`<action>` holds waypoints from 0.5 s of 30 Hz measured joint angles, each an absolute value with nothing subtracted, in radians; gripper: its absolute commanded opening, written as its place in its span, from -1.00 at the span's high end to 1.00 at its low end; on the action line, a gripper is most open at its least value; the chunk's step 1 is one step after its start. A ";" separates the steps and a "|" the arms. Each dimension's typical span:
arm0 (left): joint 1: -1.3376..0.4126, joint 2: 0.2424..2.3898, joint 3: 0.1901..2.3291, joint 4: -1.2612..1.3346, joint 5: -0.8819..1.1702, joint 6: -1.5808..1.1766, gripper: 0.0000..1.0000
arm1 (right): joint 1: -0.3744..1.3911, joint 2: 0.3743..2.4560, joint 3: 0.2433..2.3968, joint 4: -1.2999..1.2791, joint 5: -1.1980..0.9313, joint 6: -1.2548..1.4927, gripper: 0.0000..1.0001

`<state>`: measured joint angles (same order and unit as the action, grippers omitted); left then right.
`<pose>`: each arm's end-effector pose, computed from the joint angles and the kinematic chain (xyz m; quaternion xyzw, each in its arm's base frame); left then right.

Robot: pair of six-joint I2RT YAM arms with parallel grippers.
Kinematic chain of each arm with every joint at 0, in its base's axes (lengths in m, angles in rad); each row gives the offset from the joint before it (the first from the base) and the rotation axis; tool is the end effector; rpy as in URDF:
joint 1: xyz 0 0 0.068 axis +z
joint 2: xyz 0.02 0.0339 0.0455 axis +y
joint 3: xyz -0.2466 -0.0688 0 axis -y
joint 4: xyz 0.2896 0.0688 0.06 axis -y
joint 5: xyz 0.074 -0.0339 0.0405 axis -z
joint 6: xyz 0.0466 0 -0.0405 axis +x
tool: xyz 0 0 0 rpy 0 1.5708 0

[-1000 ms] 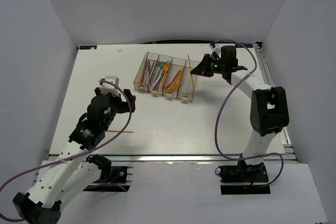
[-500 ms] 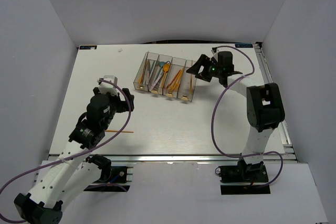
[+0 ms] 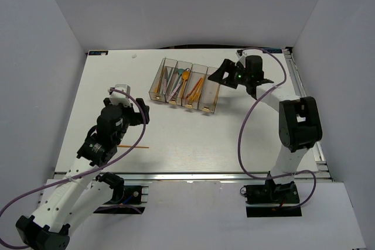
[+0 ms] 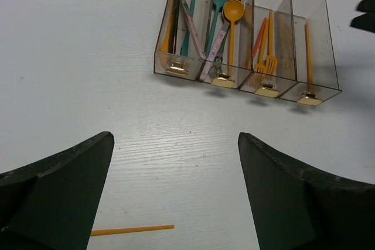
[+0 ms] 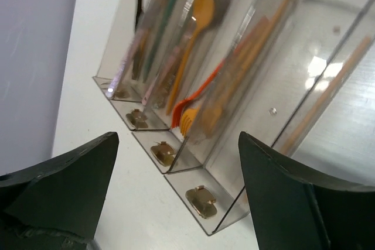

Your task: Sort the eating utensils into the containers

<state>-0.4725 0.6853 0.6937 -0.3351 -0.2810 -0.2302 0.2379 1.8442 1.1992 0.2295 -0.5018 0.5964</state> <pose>0.2113 -0.0935 0.2939 0.0162 0.8086 -0.0917 0.5809 0.4409 0.1300 0.1784 0.0113 0.8227 0.4045 0.3993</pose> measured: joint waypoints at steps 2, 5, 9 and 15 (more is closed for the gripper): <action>-0.468 0.691 0.693 -0.338 -0.299 -0.256 -0.96 | 0.240 1.785 1.200 0.213 -0.503 0.531 -0.79; -0.439 0.734 0.698 -0.362 -0.327 -0.329 -0.95 | 0.260 1.659 1.199 0.162 -0.469 0.387 -0.79; -0.298 0.875 0.701 -0.389 -0.218 -0.446 -0.42 | 0.360 1.455 1.200 0.077 -0.381 0.078 -0.79; -0.094 1.046 0.655 -0.414 -0.023 -0.634 0.83 | 0.376 1.296 1.160 -0.055 -0.638 -0.229 -0.79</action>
